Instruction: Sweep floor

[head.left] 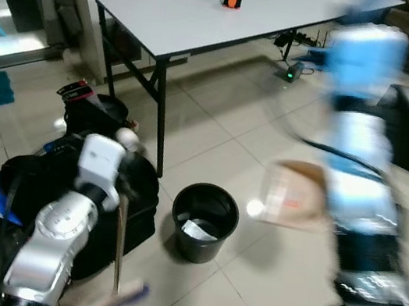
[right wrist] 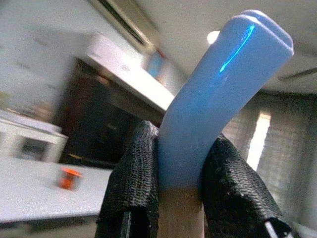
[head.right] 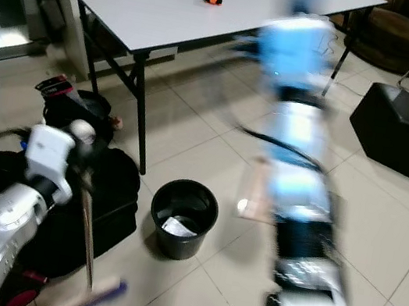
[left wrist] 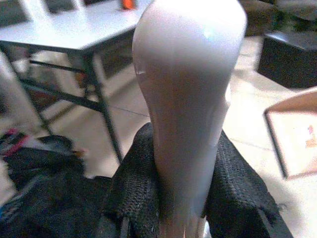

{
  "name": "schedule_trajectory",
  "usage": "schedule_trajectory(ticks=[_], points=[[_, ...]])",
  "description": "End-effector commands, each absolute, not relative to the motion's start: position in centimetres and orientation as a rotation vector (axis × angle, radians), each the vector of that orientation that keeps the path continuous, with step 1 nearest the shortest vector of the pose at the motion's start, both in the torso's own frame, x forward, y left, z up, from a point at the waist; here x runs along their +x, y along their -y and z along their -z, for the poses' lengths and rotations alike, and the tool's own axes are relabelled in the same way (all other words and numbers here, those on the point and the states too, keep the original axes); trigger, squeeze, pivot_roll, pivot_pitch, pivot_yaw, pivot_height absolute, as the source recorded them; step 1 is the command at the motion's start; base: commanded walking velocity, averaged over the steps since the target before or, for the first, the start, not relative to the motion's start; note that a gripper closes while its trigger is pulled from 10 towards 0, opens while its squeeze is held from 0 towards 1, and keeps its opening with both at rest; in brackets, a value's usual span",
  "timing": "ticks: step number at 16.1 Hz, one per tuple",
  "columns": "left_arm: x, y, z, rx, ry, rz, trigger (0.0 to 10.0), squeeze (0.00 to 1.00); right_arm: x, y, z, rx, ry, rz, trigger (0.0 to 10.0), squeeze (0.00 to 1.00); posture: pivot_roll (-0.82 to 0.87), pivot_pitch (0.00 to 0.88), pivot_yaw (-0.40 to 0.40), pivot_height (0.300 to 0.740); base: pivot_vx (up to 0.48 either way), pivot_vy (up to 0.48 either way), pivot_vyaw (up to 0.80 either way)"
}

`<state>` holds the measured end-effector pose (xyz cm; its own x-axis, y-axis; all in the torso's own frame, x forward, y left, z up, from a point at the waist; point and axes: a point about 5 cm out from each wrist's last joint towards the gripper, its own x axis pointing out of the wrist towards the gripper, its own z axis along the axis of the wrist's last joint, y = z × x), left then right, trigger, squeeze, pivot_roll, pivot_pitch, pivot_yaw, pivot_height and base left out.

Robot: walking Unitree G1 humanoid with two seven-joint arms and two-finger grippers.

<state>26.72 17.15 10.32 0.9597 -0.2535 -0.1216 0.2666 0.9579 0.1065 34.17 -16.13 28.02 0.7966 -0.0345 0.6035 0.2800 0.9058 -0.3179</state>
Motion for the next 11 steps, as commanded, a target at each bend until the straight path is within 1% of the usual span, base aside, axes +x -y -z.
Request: schedule_trajectory(ticks=[1, 3, 5, 7, 8, 9, 11], points=[[26.8, -16.8, -10.6, 0.138, -0.097, 0.301, 10.0, 0.0, 33.4, 17.3, -28.8, -0.424, 0.631, 0.217, 10.0, 0.0, 0.02, 0.0, 0.025, 0.74, 0.0, 0.0, 0.0], [26.7, -16.5, -10.5, 0.125, -0.095, 0.309, 10.0, 0.0, 32.3, 19.8, -27.6, -0.443, 0.555, 0.266, 10.0, 0.0, 0.0, 0.0, 0.029, 0.74, 0.0, 0.0, -0.8], [26.9, -16.3, -10.5, 0.121, -0.074, 0.284, 10.0, 0.0, 31.5, 20.8, -24.3, -0.37, 0.427, 0.262, 10.0, 0.0, 0.0, 0.0, 0.029, 0.74, 0.0, 0.0, -0.8], [27.1, -16.4, -10.7, 0.109, -0.058, 0.256, 10.0, 0.0, 31.3, 20.8, -23.1, -0.345, 0.385, 0.251, 10.0, 0.0, 0.0, 0.0, 0.027, 0.74, 0.0, 0.0, -0.8], [27.3, -16.5, -11.4, 0.075, -0.022, 0.207, 10.0, 0.0, 31.0, 20.5, -21.7, -0.339, 0.351, 0.219, 10.0, 0.0, 0.0, 0.0, 0.022, 0.74, 0.0, 0.0, -0.8], [27.3, -16.5, -11.7, 0.056, -0.011, 0.198, 10.0, 0.0, 30.9, 20.2, -21.4, -0.371, 0.344, 0.199, 10.0, 0.0, 0.0, 0.0, 0.022, 0.74, 0.0, 0.0, -0.8], [27.2, -15.8, -11.8, 0.041, -0.008, 0.234, 10.0, 0.0, 31.0, 19.3, -19.7, -0.352, 0.275, 0.137, 10.0, 0.0, 0.0, 0.0, 0.017, 0.74, 0.0, 0.0, -0.8]])
